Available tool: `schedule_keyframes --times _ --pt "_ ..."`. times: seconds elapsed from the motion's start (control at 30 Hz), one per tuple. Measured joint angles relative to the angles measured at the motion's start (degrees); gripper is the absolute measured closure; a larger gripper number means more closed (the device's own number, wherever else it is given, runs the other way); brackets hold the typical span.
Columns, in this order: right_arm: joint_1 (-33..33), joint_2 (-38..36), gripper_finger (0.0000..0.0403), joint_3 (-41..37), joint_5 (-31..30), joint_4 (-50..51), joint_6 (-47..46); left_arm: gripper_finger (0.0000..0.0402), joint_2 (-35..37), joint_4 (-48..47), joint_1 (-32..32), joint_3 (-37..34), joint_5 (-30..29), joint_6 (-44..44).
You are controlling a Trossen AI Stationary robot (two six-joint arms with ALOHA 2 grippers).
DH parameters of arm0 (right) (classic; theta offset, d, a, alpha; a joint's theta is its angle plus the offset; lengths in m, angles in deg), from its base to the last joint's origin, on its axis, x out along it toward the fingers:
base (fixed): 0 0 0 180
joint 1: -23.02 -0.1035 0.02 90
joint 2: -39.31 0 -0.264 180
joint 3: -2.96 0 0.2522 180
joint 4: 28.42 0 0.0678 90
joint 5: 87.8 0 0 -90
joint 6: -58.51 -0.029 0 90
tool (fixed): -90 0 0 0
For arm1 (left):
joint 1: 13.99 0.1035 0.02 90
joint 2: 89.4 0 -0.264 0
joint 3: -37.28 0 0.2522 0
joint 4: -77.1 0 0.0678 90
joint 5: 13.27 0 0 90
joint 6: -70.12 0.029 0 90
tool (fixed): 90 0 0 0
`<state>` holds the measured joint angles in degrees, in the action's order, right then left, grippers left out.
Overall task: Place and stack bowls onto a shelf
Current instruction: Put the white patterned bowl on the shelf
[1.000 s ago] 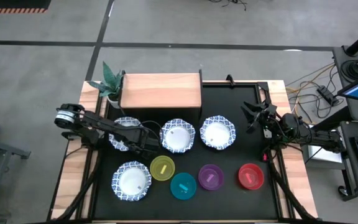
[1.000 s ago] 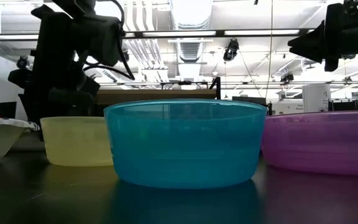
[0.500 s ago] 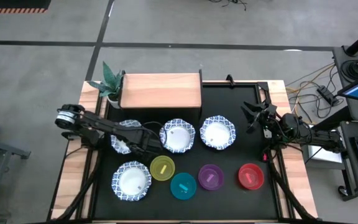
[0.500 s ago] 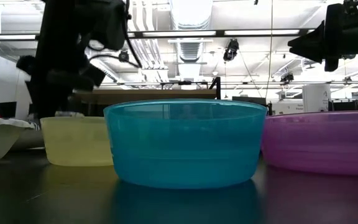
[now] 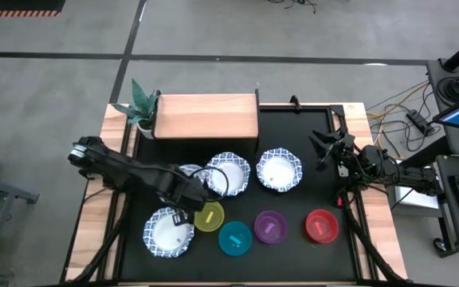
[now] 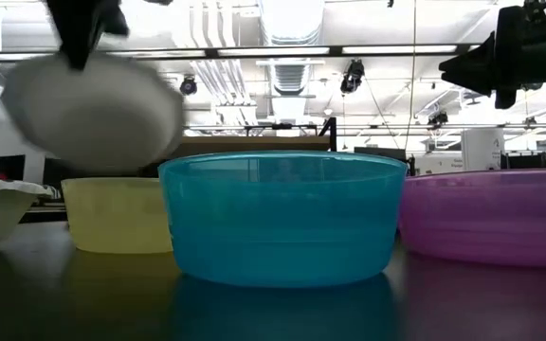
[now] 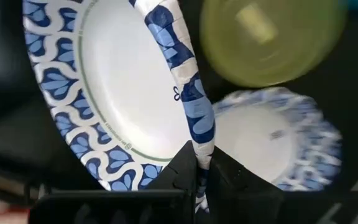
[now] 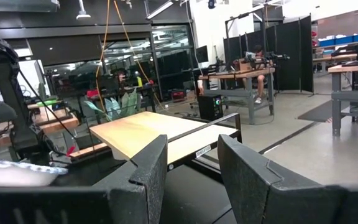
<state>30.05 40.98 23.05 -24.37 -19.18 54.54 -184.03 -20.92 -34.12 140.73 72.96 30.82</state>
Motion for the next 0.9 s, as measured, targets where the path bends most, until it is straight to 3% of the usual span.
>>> schedule_keyframes --times 0.1,0.23,0.43,0.73,0.9 --pt "0.0 0.0 0.0271 0.0 0.0 0.0 0.0 0.0402 0.0 1.1 -0.1 6.0 -4.3 3.5" --pt "0.0 0.0 0.0271 0.0 0.0 0.0 0.1 0.0401 0.1 1.6 0.0 13.3 -17.2 10.4" --pt "0.0 0.0 0.0271 0.0 0.0 0.0 0.1 0.0401 0.1 -2.4 4.8 16.1 -29.2 19.6" --pt "0.0 0.0 0.0271 0.0 0.0 0.0 0.1 0.0401 0.0 -4.5 20.9 10.3 -30.2 28.3" --pt "0.0 0.0 0.0271 0.0 0.0 0.0 0.1 0.0401 0.0 -2.8 30.1 7.3 -30.3 27.6"
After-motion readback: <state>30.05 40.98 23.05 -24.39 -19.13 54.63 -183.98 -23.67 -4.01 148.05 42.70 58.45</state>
